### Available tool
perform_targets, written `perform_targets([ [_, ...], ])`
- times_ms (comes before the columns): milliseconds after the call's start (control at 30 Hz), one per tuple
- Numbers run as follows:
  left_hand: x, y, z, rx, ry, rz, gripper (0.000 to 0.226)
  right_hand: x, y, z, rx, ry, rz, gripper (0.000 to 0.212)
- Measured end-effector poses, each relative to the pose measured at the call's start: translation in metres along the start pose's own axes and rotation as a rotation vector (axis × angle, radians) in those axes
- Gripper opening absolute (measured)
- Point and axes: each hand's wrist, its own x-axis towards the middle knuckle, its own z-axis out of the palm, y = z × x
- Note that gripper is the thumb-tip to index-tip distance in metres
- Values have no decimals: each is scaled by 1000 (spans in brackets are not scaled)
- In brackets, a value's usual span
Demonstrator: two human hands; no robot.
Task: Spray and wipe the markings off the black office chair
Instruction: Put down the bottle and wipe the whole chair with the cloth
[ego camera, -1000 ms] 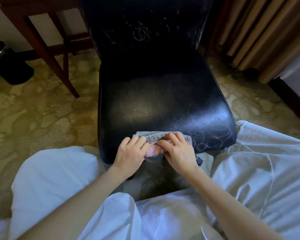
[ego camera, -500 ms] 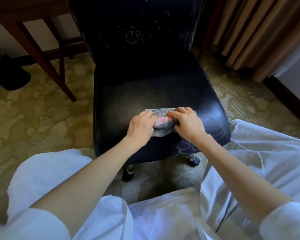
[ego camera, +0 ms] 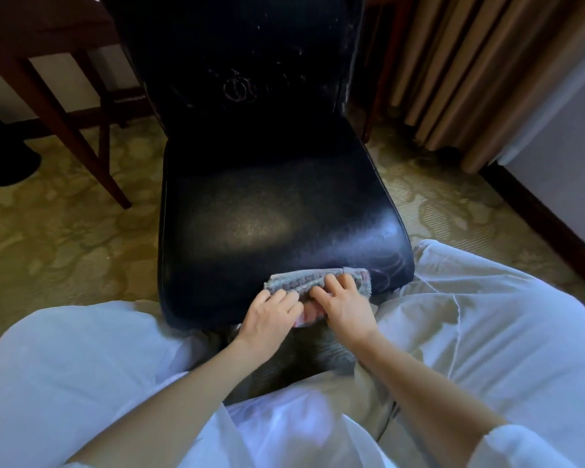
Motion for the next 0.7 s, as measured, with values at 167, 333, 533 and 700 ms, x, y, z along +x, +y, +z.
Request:
perform_targets([
  [167, -6, 13, 19, 111, -46, 68, 22, -18, -3, 25, -60, 2, 9, 54],
  [333, -2, 9, 35, 132, 40, 98, 13, -15, -3, 33, -25, 45, 32, 54],
  [533, 11, -1, 17, -9, 199, 29, 8, 3, 13, 16, 51, 179, 85, 27],
  [700, 66, -13, -19, -207, 114, -202, 27, 48, 51, -18, 211, 181, 153, 37],
])
